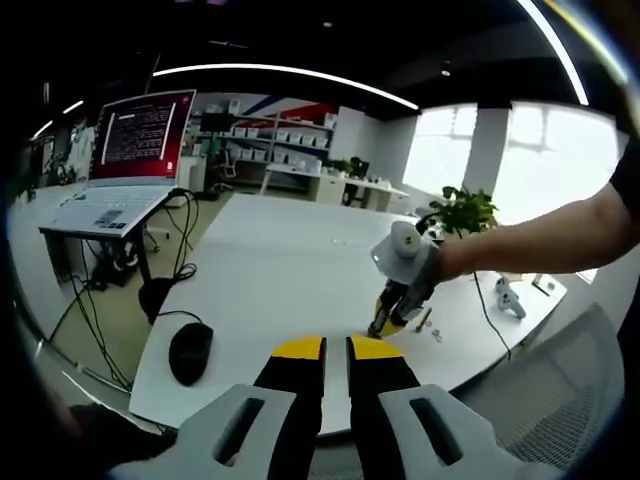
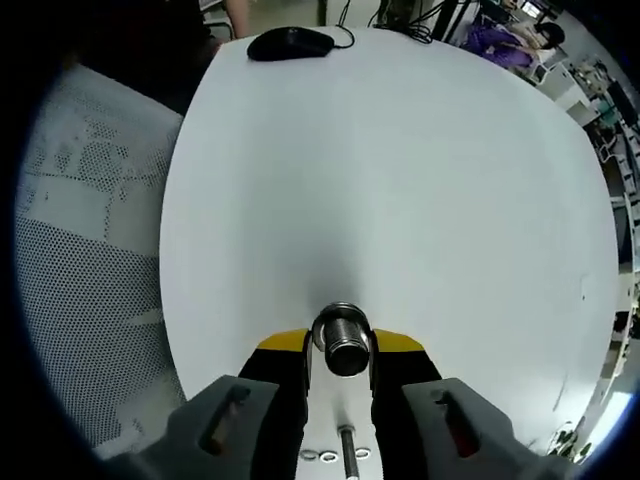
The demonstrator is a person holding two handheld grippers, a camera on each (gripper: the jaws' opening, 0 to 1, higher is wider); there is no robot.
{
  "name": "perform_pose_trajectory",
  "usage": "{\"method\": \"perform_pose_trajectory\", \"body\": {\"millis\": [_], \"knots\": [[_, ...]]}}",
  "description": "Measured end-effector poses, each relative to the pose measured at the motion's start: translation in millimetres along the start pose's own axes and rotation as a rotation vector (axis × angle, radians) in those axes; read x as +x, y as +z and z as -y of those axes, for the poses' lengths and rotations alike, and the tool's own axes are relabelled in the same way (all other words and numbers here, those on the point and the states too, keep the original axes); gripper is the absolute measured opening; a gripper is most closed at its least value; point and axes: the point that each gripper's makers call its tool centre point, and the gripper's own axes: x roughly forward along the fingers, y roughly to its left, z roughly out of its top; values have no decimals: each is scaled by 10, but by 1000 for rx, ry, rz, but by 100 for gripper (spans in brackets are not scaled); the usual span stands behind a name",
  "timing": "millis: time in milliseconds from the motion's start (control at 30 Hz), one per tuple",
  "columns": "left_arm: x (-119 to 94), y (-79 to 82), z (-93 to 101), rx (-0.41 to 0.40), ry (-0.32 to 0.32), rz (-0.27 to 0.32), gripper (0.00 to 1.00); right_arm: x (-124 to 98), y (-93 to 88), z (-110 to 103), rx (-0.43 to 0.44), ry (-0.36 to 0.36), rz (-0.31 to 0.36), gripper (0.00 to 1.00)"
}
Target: Place the washer onto the threaded stud by aligning its center hole with the stud, sliding it down to the base, and recovering from edge contact or off-axis alignment until the washer reaches the visible bottom stop.
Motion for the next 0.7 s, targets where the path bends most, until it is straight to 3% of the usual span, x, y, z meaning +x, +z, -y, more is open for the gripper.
{"method": "perform_pose_trajectory", "body": {"millis": [233, 367, 400, 467, 700], "knots": [[0, 4, -3, -3, 1, 2, 5, 60, 2, 13, 12, 10, 8, 23], [0, 4, -3, -3, 2, 3, 5, 31, 18, -47, -38, 5, 34, 26], [0, 3, -2, -3, 1, 2, 5, 2, 45, -15, -8, -28, 55, 33], [0, 1, -2, -3, 1, 1, 5, -68, 61, -43, -2, -29, 69, 42], [-1, 0, 1, -1, 0, 0, 5, -451, 146, -98, 0, -79, 181, 42]]}}
